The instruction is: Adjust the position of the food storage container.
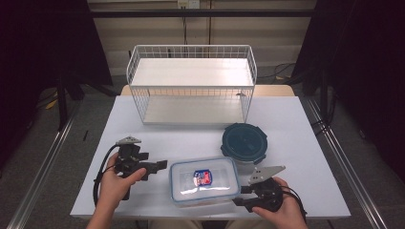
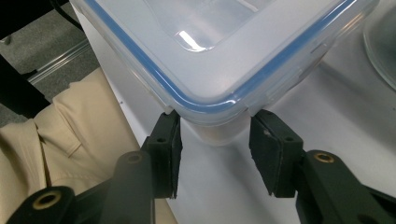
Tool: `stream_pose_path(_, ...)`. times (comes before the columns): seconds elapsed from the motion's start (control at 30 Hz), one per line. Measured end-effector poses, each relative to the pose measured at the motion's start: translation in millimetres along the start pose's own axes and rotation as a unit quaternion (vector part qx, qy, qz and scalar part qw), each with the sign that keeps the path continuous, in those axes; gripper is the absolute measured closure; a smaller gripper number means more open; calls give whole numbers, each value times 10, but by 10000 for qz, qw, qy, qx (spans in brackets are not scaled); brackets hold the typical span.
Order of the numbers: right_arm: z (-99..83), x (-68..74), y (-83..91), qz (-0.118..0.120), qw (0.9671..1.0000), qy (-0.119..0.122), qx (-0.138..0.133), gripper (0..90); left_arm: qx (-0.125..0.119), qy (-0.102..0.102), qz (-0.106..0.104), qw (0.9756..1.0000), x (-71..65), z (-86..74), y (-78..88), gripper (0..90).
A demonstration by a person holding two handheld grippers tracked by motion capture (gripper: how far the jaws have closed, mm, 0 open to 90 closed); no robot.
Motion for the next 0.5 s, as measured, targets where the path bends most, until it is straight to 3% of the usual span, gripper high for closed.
stream_pose_path(0.2, 114, 11, -76, -141, 9999, -6, -18, 546, -63, 86, -40, 9999, -15, 17, 55, 85)
stream_pose_path(0.5, 227, -19, -165, -131, 9999, -77, -76, 547, -35, 134, -30, 9999, -14, 3, 77, 85)
Point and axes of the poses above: each handheld gripper's, and its own axes: y roughly backward along the jaws, z roughly out of its top, x roughly to its left, the point moved 9 cm from there along -y, roughly forward along the jaws, and after that the axes turned 9 degrees about x, right-handed, at the moved point
